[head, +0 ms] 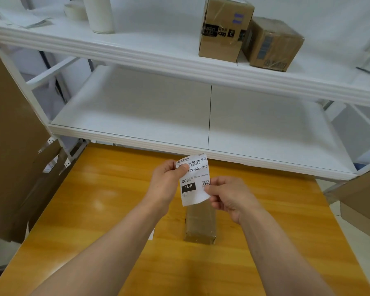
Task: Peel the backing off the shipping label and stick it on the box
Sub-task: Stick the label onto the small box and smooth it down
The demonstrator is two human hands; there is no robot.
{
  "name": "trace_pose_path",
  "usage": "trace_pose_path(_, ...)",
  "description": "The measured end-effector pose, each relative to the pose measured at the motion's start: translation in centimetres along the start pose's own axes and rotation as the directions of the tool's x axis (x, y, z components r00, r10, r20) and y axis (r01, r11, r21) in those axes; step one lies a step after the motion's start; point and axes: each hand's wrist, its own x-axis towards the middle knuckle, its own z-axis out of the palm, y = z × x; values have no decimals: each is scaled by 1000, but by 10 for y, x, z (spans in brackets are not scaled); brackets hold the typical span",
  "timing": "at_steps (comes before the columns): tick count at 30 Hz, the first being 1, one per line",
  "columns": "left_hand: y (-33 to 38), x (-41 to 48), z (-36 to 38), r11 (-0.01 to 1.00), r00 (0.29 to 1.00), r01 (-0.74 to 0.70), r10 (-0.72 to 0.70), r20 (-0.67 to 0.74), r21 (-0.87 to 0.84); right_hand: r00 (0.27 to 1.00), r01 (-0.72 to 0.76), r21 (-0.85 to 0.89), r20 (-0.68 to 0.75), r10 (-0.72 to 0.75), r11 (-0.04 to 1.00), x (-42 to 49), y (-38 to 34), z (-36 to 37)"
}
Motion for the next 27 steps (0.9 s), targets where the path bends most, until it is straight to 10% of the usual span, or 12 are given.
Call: trace_pose_path(27, 1, -2, 5, 896, 947, -322, 300, 118, 306, 991, 108, 7, -76, -107, 994, -11, -18, -3)
